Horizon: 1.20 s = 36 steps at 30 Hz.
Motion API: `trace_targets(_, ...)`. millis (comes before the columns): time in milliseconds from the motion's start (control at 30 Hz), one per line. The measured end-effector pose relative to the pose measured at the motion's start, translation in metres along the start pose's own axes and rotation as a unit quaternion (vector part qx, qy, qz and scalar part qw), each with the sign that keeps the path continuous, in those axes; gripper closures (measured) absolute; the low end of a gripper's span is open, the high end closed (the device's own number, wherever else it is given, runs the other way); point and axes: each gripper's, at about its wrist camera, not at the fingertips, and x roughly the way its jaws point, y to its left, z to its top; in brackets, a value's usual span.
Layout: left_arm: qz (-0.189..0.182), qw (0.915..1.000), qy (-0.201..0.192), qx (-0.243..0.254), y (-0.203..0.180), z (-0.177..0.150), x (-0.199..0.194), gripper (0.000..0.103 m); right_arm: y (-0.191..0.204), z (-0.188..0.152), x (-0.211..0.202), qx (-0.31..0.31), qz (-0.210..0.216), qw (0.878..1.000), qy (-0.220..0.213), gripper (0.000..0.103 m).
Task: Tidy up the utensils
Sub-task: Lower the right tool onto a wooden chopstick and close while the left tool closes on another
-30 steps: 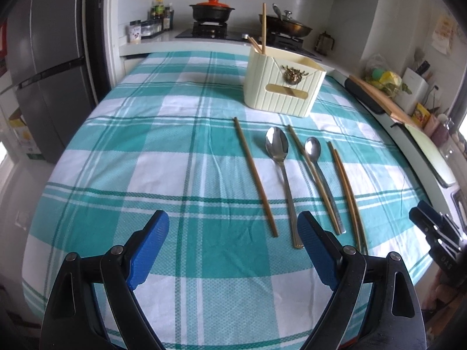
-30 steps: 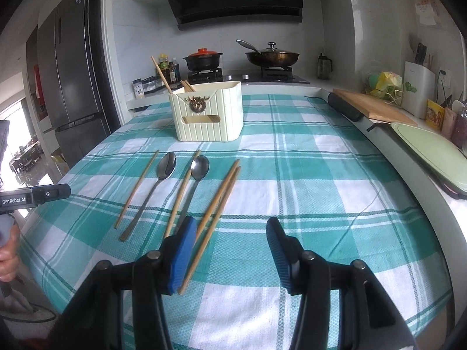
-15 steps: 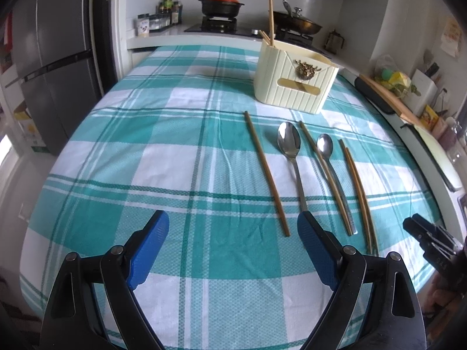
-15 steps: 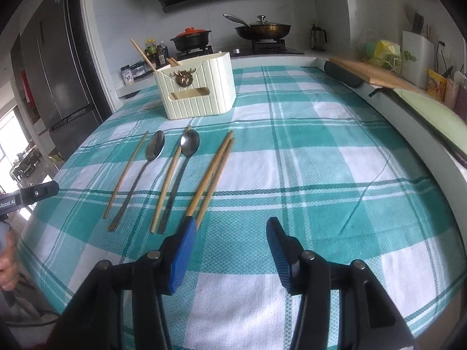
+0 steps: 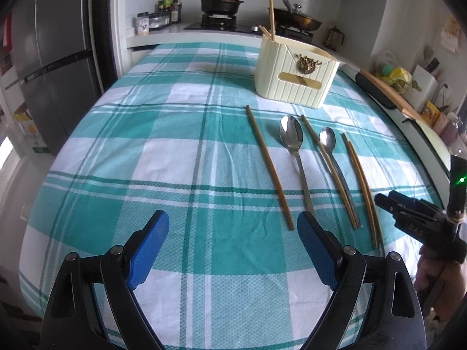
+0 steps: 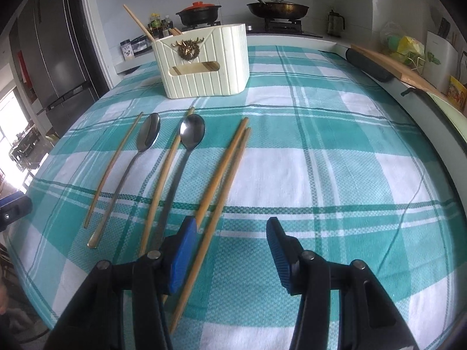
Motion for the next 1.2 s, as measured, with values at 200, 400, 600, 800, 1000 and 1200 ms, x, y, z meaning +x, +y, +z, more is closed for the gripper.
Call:
trace_targets(200, 0.004, 1.0, 0.003, -0.008, 0.006, -0.001, 0.003, 0.013, 0.003, 0.0, 0.009, -0.029, -0.038, 0.999, 0.005, 0.054)
trace_targets(400, 0.003, 0.9999, 0.014, 0.002, 0.0, -0.002, 0.013, 0.013, 0.01, 0.005, 0.012, -0.055, -0.04, 0.998, -0.003, 0.092)
trace_targets(600, 0.004, 0.9993, 0.019, 0.032, -0.012, 0.013, 0.028, 0.013, -0.011, 0.003, 0.008, -0.013, -0.071, 0.997, -0.009, 0.096)
trace_targets(800, -0.01, 0.9985, 0.039, 0.037, -0.025, 0.036, 0.061, 0.013, -0.04, -0.006, -0.002, 0.026, -0.096, 0.995, -0.011, 0.096)
trace_targets(1000, 0.02, 0.9957, 0.064, 0.064, -0.04, 0.043, 0.103, 0.02, -0.041, -0.009, -0.003, 0.025, -0.097, 0.995, -0.016, 0.096)
trace_targets(1200, 0.027, 0.9945, 0.064, 0.078, -0.046, 0.039, 0.11, 0.066, -0.044, -0.011, -0.005, 0.029, -0.09, 0.995, -0.021, 0.096)
